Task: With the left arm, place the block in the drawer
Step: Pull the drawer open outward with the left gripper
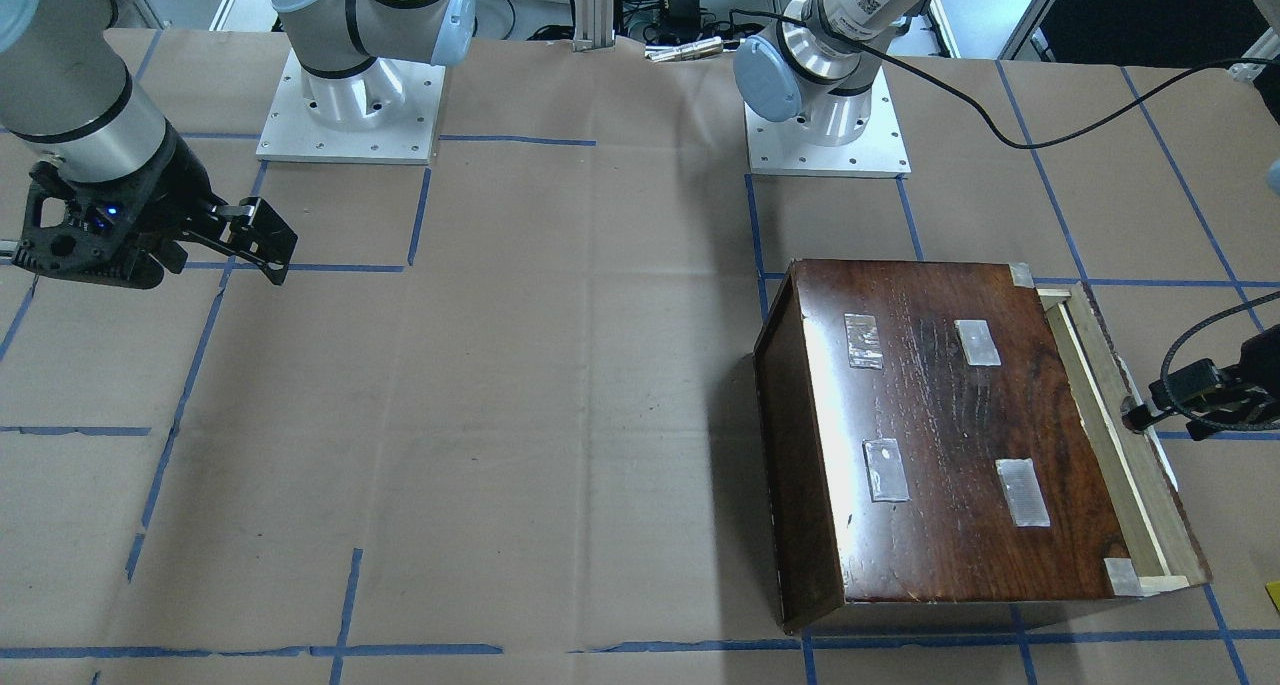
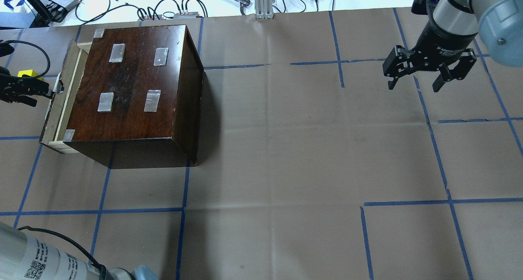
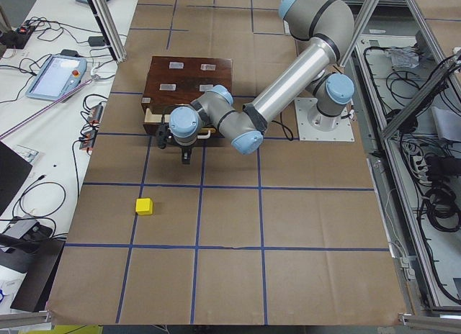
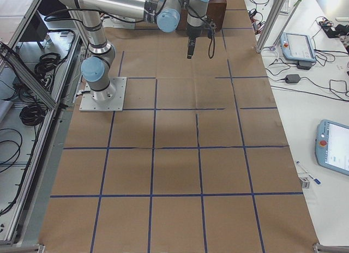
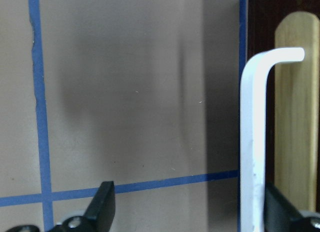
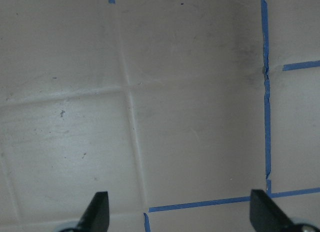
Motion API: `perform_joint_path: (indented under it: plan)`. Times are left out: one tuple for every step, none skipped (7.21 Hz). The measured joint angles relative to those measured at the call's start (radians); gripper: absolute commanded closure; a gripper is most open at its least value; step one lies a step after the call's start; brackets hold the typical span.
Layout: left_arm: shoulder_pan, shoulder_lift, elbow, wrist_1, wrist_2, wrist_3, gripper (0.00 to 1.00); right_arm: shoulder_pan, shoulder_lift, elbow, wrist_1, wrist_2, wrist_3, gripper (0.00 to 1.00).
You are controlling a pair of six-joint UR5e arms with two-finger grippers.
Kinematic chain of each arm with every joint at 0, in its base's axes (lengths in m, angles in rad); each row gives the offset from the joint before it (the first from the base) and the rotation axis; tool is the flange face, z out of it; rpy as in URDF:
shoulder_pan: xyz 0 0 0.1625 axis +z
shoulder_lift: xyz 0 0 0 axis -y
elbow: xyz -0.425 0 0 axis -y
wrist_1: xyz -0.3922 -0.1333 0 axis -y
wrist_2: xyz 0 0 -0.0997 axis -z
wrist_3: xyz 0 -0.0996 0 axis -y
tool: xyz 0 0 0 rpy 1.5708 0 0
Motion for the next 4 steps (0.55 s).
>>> perform_joint_path:
  plan:
    - [0.001,-0.006,0.013,0.0,0.009,0.006,0.01,0.0,0.0,0.0,0.0,0.0,0.0,0.0]
    - [0.002,-0.012,0.028,-0.001,0.023,0.009,0.01,0.0,0.0,0.0,0.0,0.0,0.0,0.0]
    - [0.003,-0.015,0.038,-0.001,0.035,0.01,0.01,0.0,0.0,0.0,0.0,0.0,0.0,0.0]
    - [0.009,-0.016,0.042,-0.001,0.041,0.011,0.01,0.0,0.0,0.0,0.0,0.0,0.0,0.0]
